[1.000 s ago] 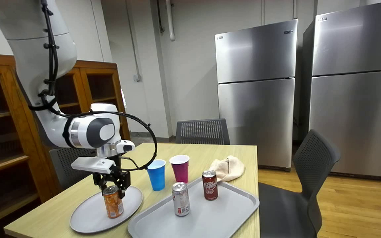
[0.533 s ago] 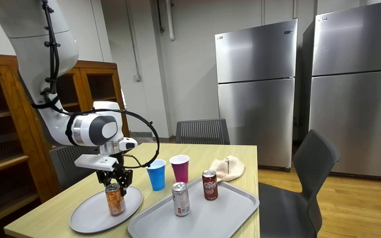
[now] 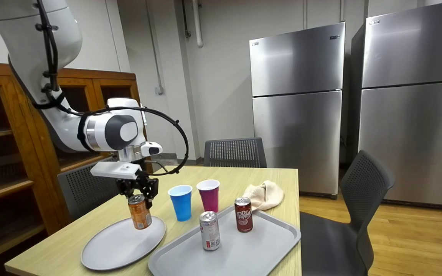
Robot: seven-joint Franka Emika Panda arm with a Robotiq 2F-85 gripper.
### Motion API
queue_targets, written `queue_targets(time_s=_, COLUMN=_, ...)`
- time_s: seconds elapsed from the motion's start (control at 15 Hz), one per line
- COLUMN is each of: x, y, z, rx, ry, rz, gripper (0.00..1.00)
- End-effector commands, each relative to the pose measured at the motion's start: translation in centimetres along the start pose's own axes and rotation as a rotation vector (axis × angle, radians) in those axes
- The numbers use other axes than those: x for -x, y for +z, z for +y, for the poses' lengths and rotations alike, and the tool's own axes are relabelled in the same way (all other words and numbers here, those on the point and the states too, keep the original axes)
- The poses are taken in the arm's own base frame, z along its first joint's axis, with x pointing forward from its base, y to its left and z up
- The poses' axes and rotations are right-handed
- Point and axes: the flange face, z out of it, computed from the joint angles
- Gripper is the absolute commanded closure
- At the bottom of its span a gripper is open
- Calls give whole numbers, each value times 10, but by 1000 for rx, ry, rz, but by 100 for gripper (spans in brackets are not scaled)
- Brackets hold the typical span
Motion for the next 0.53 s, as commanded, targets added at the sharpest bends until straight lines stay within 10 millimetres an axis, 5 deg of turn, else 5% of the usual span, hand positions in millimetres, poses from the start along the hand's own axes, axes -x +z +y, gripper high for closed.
queue_targets(time_s=0.0, x=-5, y=-39, z=12, rx=-11, ry=-16, rz=-8, gripper=62)
queue_targets(time_s=0.47, x=-9, y=-85, z=60, rx=-27, ry=-6, rz=9, gripper=62)
